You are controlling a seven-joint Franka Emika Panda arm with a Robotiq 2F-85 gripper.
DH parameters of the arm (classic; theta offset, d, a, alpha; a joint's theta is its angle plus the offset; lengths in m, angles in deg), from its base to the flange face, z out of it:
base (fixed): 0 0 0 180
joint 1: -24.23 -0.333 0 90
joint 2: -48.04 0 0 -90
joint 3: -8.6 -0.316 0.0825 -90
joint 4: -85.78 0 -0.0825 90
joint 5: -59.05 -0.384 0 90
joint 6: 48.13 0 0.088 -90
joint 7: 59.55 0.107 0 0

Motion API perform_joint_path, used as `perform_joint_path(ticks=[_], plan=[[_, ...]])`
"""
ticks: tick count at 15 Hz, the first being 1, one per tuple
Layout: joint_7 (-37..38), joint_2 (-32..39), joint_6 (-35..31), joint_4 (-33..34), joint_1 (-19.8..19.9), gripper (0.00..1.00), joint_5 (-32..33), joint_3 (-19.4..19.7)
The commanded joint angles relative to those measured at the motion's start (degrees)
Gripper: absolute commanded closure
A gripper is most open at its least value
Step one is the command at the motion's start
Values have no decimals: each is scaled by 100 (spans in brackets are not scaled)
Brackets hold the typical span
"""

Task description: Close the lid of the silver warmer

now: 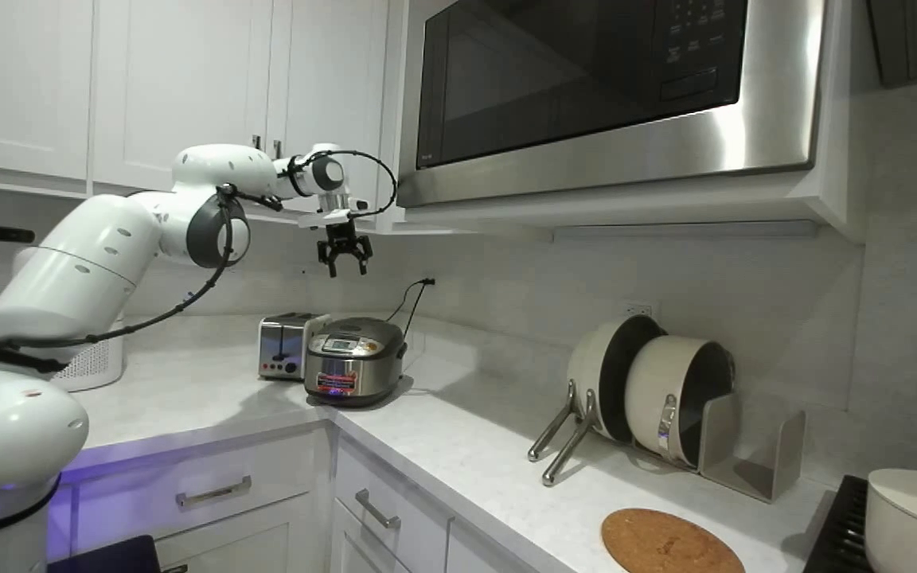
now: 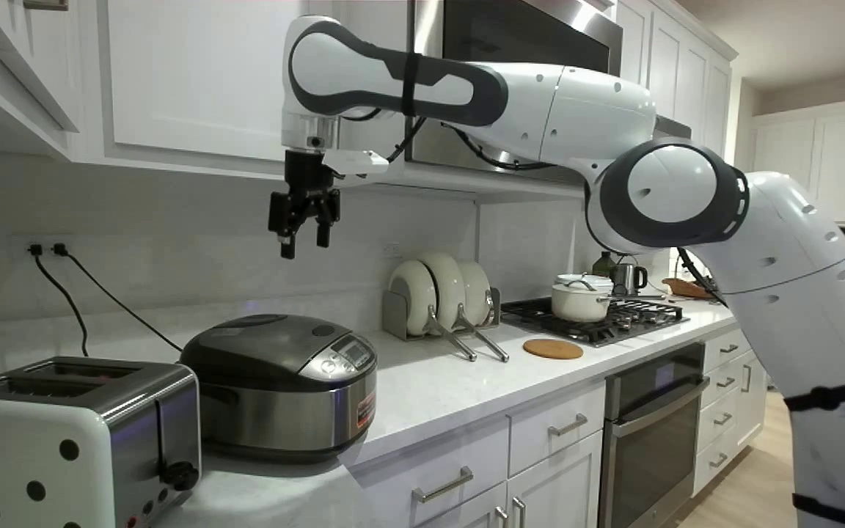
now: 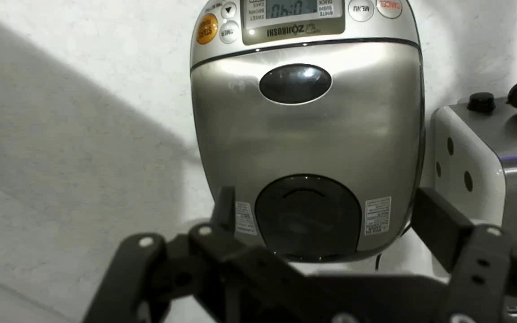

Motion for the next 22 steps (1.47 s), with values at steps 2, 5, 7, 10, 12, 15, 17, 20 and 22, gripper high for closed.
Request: perform_joint_path(ticks=[2,5,7,10,12,15,17,20,22], plan=[[331,-388,284,154,66,0,-79,28],[644,-680,284,89,69,0,41,97],[862,-848,341,54,43,0,172,151],[1112,-1044,673,43,47,0,403,231],[1240,-1128,1087,70,43,0,559,287],[1365,-1196,1771,166,19,0,714,338],[1425,-1238,2123,227,25,0,727,348],[1556,-1323,2504,307,62,0,665,369],[1669,-1404,2662,343,83,0,675,399]])
